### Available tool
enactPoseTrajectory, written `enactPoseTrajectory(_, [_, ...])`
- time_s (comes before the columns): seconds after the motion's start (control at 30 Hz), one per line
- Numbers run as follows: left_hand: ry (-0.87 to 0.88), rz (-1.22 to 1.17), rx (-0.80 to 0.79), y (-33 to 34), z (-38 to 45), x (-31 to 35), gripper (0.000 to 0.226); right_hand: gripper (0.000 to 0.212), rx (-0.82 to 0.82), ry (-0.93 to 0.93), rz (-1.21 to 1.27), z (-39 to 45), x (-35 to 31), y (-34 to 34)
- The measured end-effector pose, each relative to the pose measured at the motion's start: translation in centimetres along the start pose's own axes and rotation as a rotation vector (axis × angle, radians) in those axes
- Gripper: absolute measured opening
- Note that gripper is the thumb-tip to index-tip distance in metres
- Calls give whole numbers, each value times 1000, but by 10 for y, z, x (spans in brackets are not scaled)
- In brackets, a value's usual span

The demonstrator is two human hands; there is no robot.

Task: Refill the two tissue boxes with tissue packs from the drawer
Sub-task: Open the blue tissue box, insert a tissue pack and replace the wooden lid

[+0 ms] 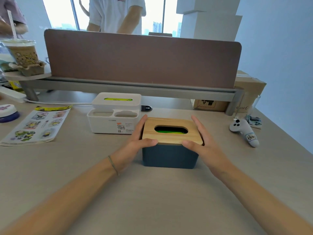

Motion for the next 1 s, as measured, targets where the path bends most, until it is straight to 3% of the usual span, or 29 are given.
enactPoseTrajectory(0.17, [-6, -187, 101, 10, 3, 3, 105, 93, 55, 45, 244, 2, 6, 8])
enactPoseTrajectory(0.53, [21, -247, 263, 11, 4, -1, 89, 73, 115, 114, 231, 8, 13, 9])
enactPoseTrajectory(0.63, [0, -153, 301, 12, 3, 2, 70, 58, 132, 80, 119, 7, 4, 9])
enactPoseTrajectory(0.83, [39, 352, 321, 6, -6, 16, 50, 48, 168, 63, -101, 8, -3, 5])
enactPoseTrajectory(0.9, [33, 373, 309, 7, -6, 17, 50, 49, 183, 93, -37, 6, 0, 6])
enactPoseTrajectory(1.0, [22, 159, 353, 14, -6, 13, 51, 52, 285, 147, 180, 0, 8, 11])
Point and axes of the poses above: each hand's wrist, its own z-axis towards the middle knuckle, its own y-axis out of the palm, x = y × z, the point moved 6 cm from there along z, towards the middle knuckle, and after that the axes turned 2 degrees about y, right-handed, at the moved point
